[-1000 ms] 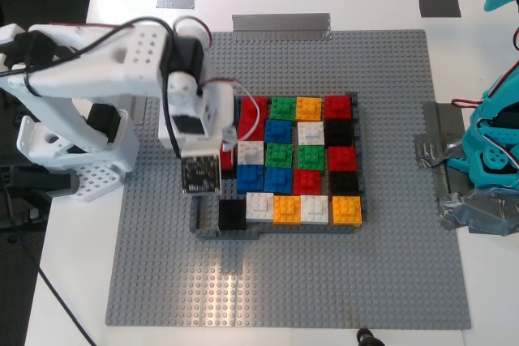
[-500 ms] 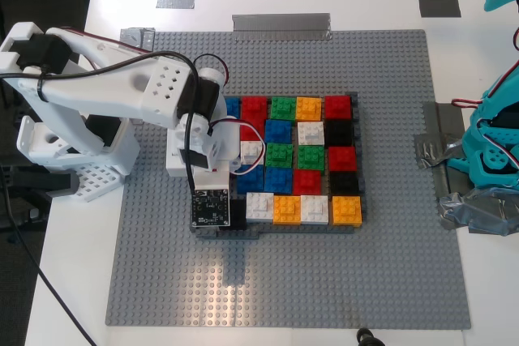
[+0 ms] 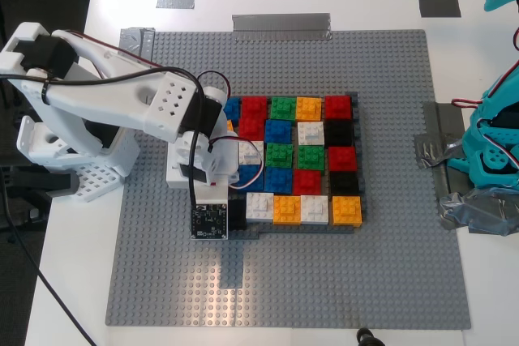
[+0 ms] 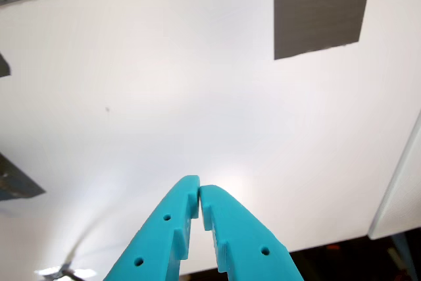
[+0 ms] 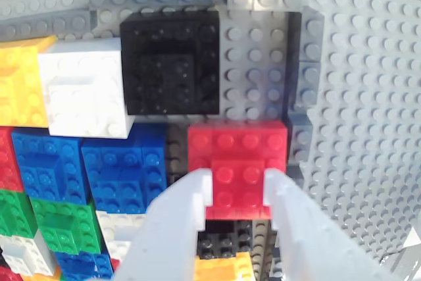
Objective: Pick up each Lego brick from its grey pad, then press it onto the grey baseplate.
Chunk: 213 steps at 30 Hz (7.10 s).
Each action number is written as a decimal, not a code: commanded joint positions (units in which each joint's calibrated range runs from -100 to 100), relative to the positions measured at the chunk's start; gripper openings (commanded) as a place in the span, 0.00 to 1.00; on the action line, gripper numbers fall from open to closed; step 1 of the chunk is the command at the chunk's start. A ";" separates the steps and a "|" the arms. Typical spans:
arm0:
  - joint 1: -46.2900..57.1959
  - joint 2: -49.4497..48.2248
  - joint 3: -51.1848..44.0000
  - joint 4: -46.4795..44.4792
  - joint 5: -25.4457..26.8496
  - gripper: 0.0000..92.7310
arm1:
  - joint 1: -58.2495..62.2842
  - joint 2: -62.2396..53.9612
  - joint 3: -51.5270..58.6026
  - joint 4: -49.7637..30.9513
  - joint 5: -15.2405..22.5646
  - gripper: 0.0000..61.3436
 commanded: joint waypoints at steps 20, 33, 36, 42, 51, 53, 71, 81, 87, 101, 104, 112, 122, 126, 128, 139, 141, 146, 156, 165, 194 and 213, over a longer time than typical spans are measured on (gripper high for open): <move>-0.20 -0.70 -1.42 -0.24 0.02 0.00 | 2.31 0.96 -5.22 -3.40 0.29 0.00; -0.20 -0.61 -1.42 -0.16 0.02 0.00 | -0.52 -0.41 1.91 -7.14 0.97 0.00; -0.20 -0.70 -1.42 -0.16 0.02 0.00 | -1.53 -0.84 2.45 -6.82 0.68 0.00; -0.06 -0.70 -1.33 0.08 0.02 0.00 | -3.93 -1.44 2.63 -7.14 -0.44 0.00; -0.06 -0.78 -1.33 0.16 0.02 0.00 | -8.21 -1.70 2.18 -7.47 -2.10 0.07; -0.13 -0.70 -1.33 0.25 -0.03 0.00 | -8.79 -1.52 2.00 -7.63 -2.35 0.08; -0.13 -0.61 -1.33 0.08 0.02 0.00 | -7.70 -2.47 3.72 -7.30 -0.20 0.30; -0.20 -0.70 -1.33 -0.08 0.02 0.00 | -8.50 -5.13 -9.10 2.62 -2.05 0.43; -0.20 -0.96 -1.33 -0.08 0.02 0.00 | -12.41 -7.28 -16.60 10.84 -2.98 0.36; 0.09 -1.04 -1.33 0.25 0.07 0.00 | -30.48 -6.76 -17.23 19.14 -11.43 0.00; 0.23 -1.04 -1.33 0.41 0.07 0.00 | -32.65 -6.50 -11.27 12.96 -12.65 0.00; 0.45 -1.13 -2.05 0.33 -0.13 0.00 | -37.44 -2.98 -2.51 4.90 -15.24 0.00; 0.52 -1.21 -2.14 0.41 -0.27 0.00 | -41.36 2.17 -0.98 0.75 -17.34 0.00; 0.52 -1.21 -2.14 0.41 -0.27 0.00 | -42.16 3.88 -0.34 -0.80 -17.78 0.00; 0.52 -1.21 -2.05 0.41 -0.18 0.00 | -42.37 4.40 -0.34 -1.36 -17.93 0.00; 0.52 -1.21 -1.42 0.41 -0.27 0.00 | -44.48 7.66 -0.62 -3.89 -19.00 0.00; 0.52 -1.21 -1.42 0.41 -0.27 0.00 | -44.77 8.09 -0.62 -4.46 -19.20 0.00; 0.52 -1.21 -1.42 0.33 -0.18 0.00 | -44.84 8.86 -0.62 -6.17 -19.39 0.00; 0.23 -1.21 -1.42 -0.08 0.02 0.00 | -40.71 7.40 -3.32 -10.15 -18.71 0.00; 0.16 -1.13 -1.42 -0.08 0.02 0.00 | -36.64 5.77 -9.83 -12.27 -19.34 0.00; -0.20 -1.04 -1.60 -0.16 0.07 0.00 | -40.63 5.17 -4.86 -9.26 -16.27 0.00; 0.38 -0.78 -1.33 -0.89 0.07 0.00 | -42.37 3.80 -1.97 -3.24 -15.10 0.00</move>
